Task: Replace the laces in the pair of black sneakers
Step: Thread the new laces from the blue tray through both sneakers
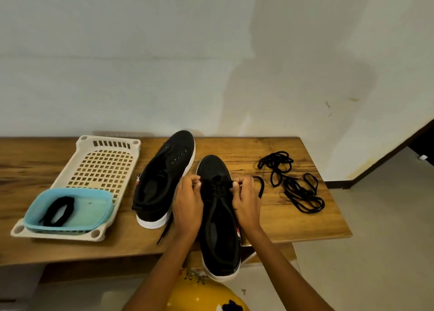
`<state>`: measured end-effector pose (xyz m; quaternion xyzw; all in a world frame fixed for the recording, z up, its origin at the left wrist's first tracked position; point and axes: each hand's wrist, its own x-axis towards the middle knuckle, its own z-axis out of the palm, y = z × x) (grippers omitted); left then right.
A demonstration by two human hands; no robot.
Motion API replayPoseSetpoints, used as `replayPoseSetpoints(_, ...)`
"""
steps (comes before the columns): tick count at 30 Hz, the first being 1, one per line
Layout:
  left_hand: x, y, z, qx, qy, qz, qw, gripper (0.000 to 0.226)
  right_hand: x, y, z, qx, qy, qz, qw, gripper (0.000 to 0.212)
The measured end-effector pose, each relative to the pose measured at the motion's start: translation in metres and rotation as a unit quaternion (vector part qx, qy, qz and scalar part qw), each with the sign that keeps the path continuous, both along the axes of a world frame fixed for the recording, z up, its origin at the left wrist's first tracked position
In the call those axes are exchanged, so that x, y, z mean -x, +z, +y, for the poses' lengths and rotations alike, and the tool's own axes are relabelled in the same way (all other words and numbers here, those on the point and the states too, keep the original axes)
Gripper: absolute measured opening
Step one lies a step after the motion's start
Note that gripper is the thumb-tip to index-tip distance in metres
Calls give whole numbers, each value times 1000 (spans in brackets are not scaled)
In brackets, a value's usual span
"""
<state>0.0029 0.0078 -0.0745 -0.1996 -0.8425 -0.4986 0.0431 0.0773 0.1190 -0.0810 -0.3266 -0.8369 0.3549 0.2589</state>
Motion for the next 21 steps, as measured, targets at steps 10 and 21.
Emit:
replayPoseSetpoints(10, 14, 9, 4, 81, -61, 1, 995, 15, -6, 4, 8, 54, 66, -6, 996, 33)
replayPoseSetpoints(21, 20, 15, -10, 93, -102, -25, 990, 10, 4, 9, -2, 7, 4, -25, 1000, 5)
